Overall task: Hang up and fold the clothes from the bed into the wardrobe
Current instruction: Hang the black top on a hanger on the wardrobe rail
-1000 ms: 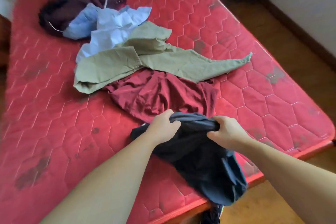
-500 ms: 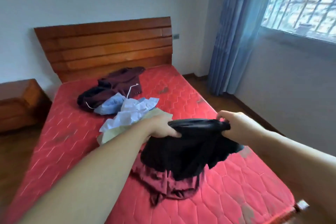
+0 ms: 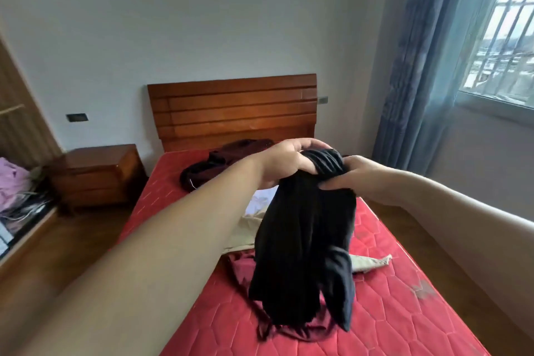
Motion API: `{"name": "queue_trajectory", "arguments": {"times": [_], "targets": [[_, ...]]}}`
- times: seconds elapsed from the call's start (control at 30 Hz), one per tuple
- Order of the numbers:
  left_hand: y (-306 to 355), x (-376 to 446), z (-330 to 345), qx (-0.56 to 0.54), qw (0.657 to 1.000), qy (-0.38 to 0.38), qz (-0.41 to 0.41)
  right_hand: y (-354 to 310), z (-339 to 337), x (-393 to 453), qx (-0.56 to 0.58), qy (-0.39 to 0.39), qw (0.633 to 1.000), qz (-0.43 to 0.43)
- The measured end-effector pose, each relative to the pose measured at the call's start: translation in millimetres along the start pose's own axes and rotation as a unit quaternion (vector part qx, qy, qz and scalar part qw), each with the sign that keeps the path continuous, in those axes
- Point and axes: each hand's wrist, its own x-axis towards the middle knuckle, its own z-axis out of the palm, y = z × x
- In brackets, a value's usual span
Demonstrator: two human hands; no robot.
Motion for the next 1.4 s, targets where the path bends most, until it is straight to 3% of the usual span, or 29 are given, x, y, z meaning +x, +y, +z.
{"name": "queue_trajectory", "arguments": {"times": [0.07,0.17,0.23,0.3,0.37,0.43,0.5,0.57,0.67,0.7,0.77,0.83,0.9,1.07,1.23,1.4], "targets": [[3.7,-12.5,0.8,0.031,0.999,-0.003,-0.036,-0.9,-1.6,-5.5,-0.033,0.052,0.997,-0.035],[1.5,-29.0,-0.4,0.106,0.984,-0.034,-0.138,-3.1,-8.2,-22.8,-0.016,0.056,0.993,-0.098],[-5.1,-43.1,2.7,0.205,0.949,-0.072,-0.228,-3.2,-9.2,-30.4,0.020,0.067,0.989,-0.134],[-15.1,-56.4,5.0,0.273,0.918,-0.061,-0.280,-2.5,-7.9,-33.8,0.099,0.097,0.981,-0.133],[-18.1,-69.1,3.3,0.241,0.939,0.001,-0.244,-1.8,-9.7,-36.9,0.204,0.124,0.968,-0.083],[-10.1,-83.4,2.2,0.094,0.977,0.087,-0.173,0.6,-12.2,-41.3,0.228,0.140,0.963,-0.024],[4.1,-97.0,2.7,-0.025,0.987,0.135,-0.086,8.2,-11.7,-42.2,0.095,0.133,0.987,-0.004],[16.8,-105.8,5.3,-0.082,0.985,0.150,-0.025,10.1,-4.2,-46.1,-0.037,0.074,0.997,-0.005],[31.3,-113.2,14.8,-0.115,0.974,0.195,-0.033,1.5,16.4,-51.2,-0.046,-0.061,0.997,-0.030],[34.7,-114.7,18.3,-0.119,0.968,0.216,-0.046,-4.4,27.3,-52.1,-0.044,-0.053,0.995,-0.071],[41.6,-116.6,25.9,-0.125,0.953,0.273,-0.046,-19.6,51.7,-60.7,-0.024,0.071,0.981,-0.181],[46.7,-118.4,28.8,-0.147,0.927,0.343,-0.026,-33.2,76.8,-78.3,-0.009,0.201,0.933,-0.299],[48.6,-121.3,27.9,-0.168,0.908,0.383,-0.016,-38.1,98.8,-93.1,-0.015,0.193,0.910,-0.367],[49.8,-137.0,18.0,-0.186,0.867,0.463,0.001,-40.8,149.7,-94.0,-0.164,0.113,0.934,-0.297],[47.1,-168.1,-7.6,-0.181,0.852,0.491,0.027,-58.9,170.5,-64.6,-0.045,0.115,0.960,-0.250],[28.8,-206.0,-36.2,-0.154,0.858,0.490,-0.004,-106.3,167.9,-63.6,0.145,0.031,0.973,-0.175]]}}
